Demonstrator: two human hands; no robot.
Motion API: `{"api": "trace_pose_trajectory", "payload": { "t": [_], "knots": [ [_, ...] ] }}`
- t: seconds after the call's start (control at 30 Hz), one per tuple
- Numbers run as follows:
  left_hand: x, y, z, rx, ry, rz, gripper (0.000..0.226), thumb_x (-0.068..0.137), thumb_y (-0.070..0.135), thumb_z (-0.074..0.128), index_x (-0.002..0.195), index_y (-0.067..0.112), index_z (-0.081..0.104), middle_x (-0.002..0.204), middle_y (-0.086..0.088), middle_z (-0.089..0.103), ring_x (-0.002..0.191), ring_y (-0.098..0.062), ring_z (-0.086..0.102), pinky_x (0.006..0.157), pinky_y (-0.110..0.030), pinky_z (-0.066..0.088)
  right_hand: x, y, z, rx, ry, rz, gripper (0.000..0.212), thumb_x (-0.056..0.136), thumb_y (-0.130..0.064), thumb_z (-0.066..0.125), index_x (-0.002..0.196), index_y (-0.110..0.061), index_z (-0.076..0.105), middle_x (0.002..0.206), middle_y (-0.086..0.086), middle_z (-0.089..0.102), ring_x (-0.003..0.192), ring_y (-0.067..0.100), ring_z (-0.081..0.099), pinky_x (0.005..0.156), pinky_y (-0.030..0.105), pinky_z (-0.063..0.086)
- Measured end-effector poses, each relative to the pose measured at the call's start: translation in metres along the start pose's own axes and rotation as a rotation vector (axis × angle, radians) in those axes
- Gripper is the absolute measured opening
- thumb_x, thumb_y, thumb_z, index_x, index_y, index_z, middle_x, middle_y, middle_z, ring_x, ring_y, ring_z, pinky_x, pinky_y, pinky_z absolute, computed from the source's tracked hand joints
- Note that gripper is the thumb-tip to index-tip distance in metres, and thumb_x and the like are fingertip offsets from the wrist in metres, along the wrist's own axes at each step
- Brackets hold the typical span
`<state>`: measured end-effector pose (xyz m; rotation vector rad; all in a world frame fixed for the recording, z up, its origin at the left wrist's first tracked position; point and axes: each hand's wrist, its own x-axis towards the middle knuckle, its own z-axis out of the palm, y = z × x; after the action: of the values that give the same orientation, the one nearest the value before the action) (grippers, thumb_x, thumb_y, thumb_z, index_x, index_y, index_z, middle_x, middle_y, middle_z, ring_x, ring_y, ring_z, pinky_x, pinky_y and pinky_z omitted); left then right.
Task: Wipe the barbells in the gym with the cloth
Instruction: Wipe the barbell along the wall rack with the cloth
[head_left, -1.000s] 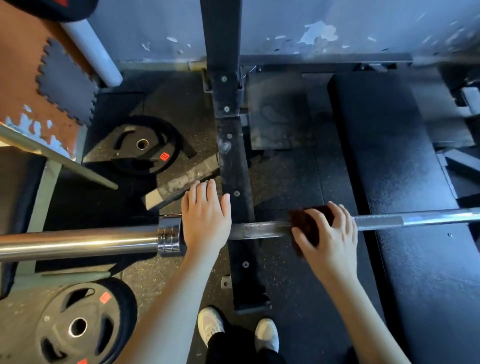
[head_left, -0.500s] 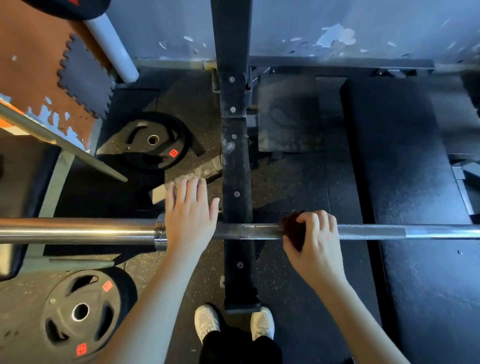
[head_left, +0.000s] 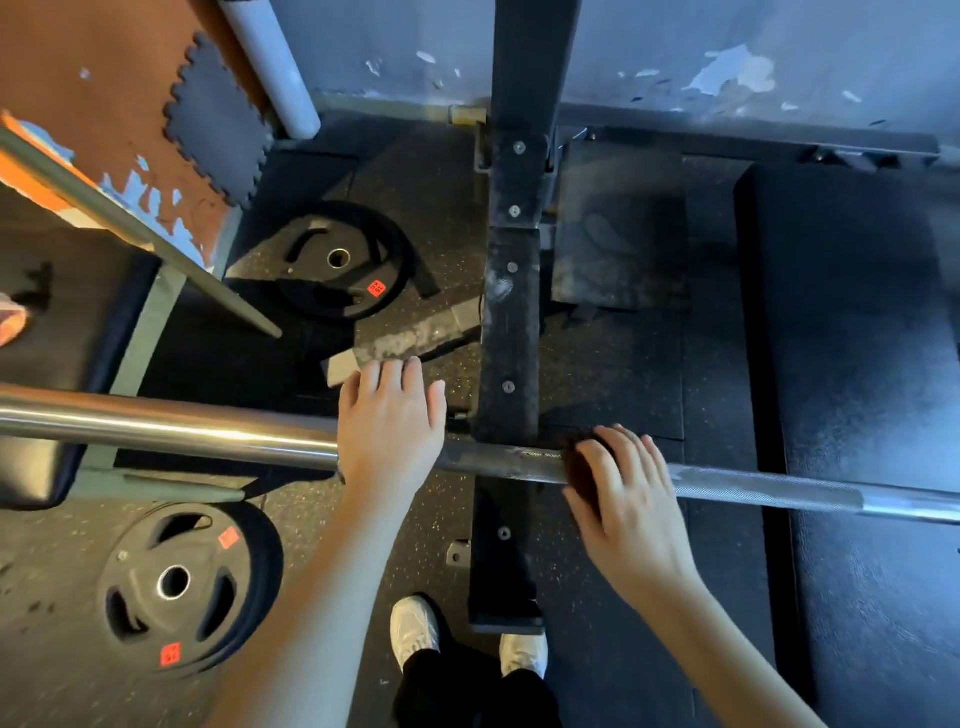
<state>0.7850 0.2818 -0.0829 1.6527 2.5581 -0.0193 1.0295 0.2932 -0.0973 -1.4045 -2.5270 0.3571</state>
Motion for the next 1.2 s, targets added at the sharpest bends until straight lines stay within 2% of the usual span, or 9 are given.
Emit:
{"api": "trace_pose_trajectory", "payload": {
  "t": [0.17,0.27,0.37,0.53,0.7,0.87,1.0,1.1,1.2],
  "knots": [
    [-0.001,-0.002,-0.003,-0.15,0.022,0.012,0.064,0.098,0.04,0.015,0.128,0.008,0.061,0.122,-0.009,0.066,0.121,-0.028,0.054,0.099,-0.042,0.044,0.025,-0.055,0.025,0.02,-0.03,-0.102,0.04,0.083,-0.023,0.07,0.118,-0.006,0.062,0.121,0.013,0.063,0.116,0.033,0.058,0.109,0.045,0.034],
    [-0.002,-0.013,-0.005,-0.269,0.015,0.063,0.065,0.096,0.04,0.013,0.134,0.008,0.055,0.13,-0.007,0.061,0.126,-0.025,0.05,0.106,-0.039,0.038,0.02,-0.032,0.016,0.016,-0.056,-0.189,0.047,0.08,-0.023,0.075,0.12,-0.008,0.056,0.123,0.014,0.06,0.115,0.034,0.056,0.098,0.047,0.048],
    [-0.008,-0.037,-0.002,-0.288,0.048,0.028,0.065,0.096,0.039,0.014,0.123,0.008,0.064,0.122,-0.007,0.066,0.12,-0.025,0.054,0.105,-0.042,0.038,0.002,0.002,0.006,-0.012,0.006,-0.187,0.052,0.076,-0.013,0.079,0.12,-0.006,0.052,0.124,0.018,0.057,0.115,0.033,0.05,0.095,0.047,0.049],
    [-0.017,-0.043,0.006,-0.249,0.113,0.01,0.058,0.097,0.032,0.022,0.103,0.009,0.075,0.104,-0.005,0.073,0.106,-0.025,0.063,0.098,-0.044,0.043,0.015,-0.043,0.025,0.031,-0.019,-0.19,0.044,0.084,-0.021,0.063,0.124,-0.003,0.054,0.13,0.02,0.056,0.123,0.038,0.051,0.104,0.051,0.044],
    [-0.015,-0.044,0.006,-0.253,0.082,-0.001,0.058,0.097,0.032,0.021,0.102,0.011,0.075,0.103,-0.004,0.073,0.105,-0.024,0.063,0.097,-0.041,0.043,0.04,-0.067,0.03,0.024,-0.154,-0.353,0.049,0.082,-0.024,0.073,0.125,-0.006,0.057,0.13,0.016,0.057,0.124,0.034,0.054,0.103,0.044,0.044],
    [-0.016,-0.043,0.005,-0.278,0.101,0.009,0.058,0.096,0.032,0.022,0.104,0.01,0.075,0.104,-0.004,0.073,0.105,-0.024,0.064,0.097,-0.041,0.044,0.017,-0.016,0.008,0.015,-0.152,-0.343,0.053,0.082,-0.021,0.07,0.129,-0.008,0.049,0.135,0.016,0.054,0.126,0.034,0.05,0.098,0.048,0.051],
    [-0.016,-0.046,0.006,-0.288,0.093,0.01,0.057,0.096,0.032,0.022,0.108,0.013,0.074,0.106,-0.003,0.073,0.106,-0.023,0.064,0.096,-0.039,0.044,0.037,-0.061,0.025,-0.044,-0.176,-0.293,0.06,0.082,-0.026,0.067,0.134,0.0,0.051,0.136,0.021,0.054,0.125,0.036,0.053,0.107,0.047,0.041],
    [-0.013,-0.046,0.004,-0.31,0.043,0.026,0.061,0.094,0.036,0.016,0.114,0.015,0.07,0.113,-0.001,0.07,0.114,-0.02,0.059,0.103,-0.037,0.037,0.056,-0.103,0.041,0.003,-0.216,-0.347,0.062,0.083,-0.029,0.072,0.133,0.001,0.051,0.136,0.02,0.054,0.126,0.035,0.053,0.107,0.043,0.041],
    [-0.013,-0.058,0.002,-0.298,0.004,0.085,0.069,0.094,0.04,0.007,0.12,0.016,0.066,0.119,0.003,0.066,0.123,-0.017,0.051,0.115,-0.036,0.016,0.058,-0.089,0.026,0.082,-0.314,-0.35,0.061,0.089,-0.034,0.064,0.139,-0.006,0.044,0.141,0.014,0.048,0.132,0.031,0.046,0.111,0.043,0.036]
  ]
}}
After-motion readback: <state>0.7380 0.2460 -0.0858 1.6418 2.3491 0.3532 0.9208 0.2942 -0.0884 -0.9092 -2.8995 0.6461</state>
